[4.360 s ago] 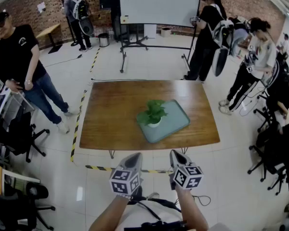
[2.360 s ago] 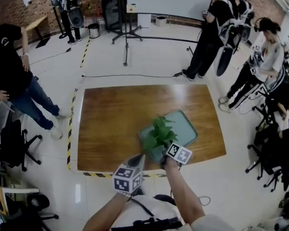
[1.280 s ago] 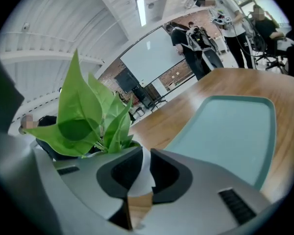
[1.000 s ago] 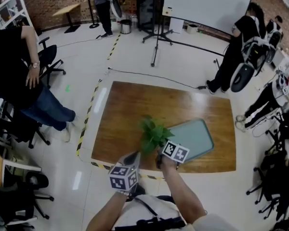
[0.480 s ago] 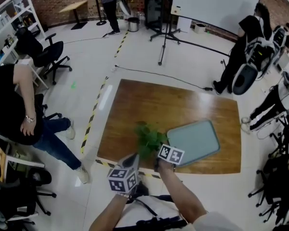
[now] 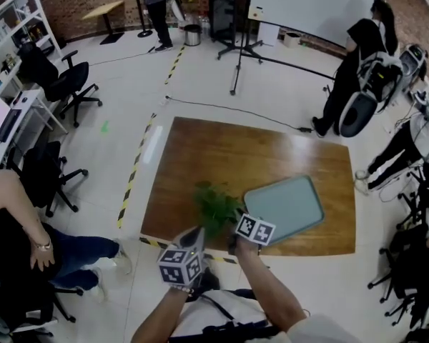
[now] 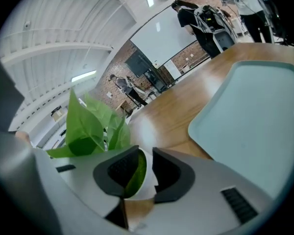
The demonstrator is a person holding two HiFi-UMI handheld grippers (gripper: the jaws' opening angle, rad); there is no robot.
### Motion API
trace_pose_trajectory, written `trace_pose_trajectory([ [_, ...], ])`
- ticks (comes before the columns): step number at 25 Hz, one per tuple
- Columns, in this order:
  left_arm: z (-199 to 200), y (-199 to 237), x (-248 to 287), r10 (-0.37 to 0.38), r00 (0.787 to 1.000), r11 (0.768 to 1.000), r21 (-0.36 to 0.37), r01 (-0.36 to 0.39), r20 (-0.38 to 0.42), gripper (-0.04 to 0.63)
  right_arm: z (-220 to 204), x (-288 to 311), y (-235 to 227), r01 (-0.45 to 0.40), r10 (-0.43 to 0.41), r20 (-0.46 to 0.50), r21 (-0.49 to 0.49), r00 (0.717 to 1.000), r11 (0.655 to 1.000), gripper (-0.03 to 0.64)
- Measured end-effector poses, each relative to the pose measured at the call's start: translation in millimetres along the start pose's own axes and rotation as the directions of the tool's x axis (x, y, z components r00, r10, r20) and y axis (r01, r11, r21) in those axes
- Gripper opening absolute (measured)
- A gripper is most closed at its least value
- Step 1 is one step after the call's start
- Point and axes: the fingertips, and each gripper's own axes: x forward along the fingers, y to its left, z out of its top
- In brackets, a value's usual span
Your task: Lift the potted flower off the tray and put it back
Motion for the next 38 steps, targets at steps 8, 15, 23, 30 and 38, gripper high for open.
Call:
trace_pose_trajectory([
  [8, -0.5, -4.8, 0.0, -0.009, 1.0, 1.0, -0.011, 0.009, 0.016, -0.003, 34.9, -49.9, -8.4, -0.026, 0.025, 0.097, 0.007, 0.995, 1.0, 0.12],
  [15, -3.4, -22.4, 1.0, -0.042, 0.999, 0.999, 0.015, 0.041, 0.027, -0.003, 25.8, -117.5, -9.1, 0.02, 0.004, 0.102, -0.241, 0.995, 0.97, 0.118],
  [23, -10.1, -71.5, 18.4, -0.123, 0.992, 0.988, 0.091, 0.122, 0.005, -0.003, 23.0, -185.0, -16.7, 0.154, -0.09, 0.175, -0.392, 0.98, 0.907, 0.118],
  [30, -26.4, -99.5, 17.7, -0.162, 0.987, 0.979, 0.12, 0.163, -0.02, -0.003, 17.7, -216.0, -31.1, 0.185, -0.111, 0.215, -0.362, 0.97, 0.914, 0.118],
  [38, -46.1, -112.4, 7.5, -0.161, 0.986, 0.978, 0.129, 0.164, -0.035, -0.003, 4.2, -230.7, -35.3, 0.166, -0.096, 0.207, -0.35, 0.974, 0.922, 0.118],
])
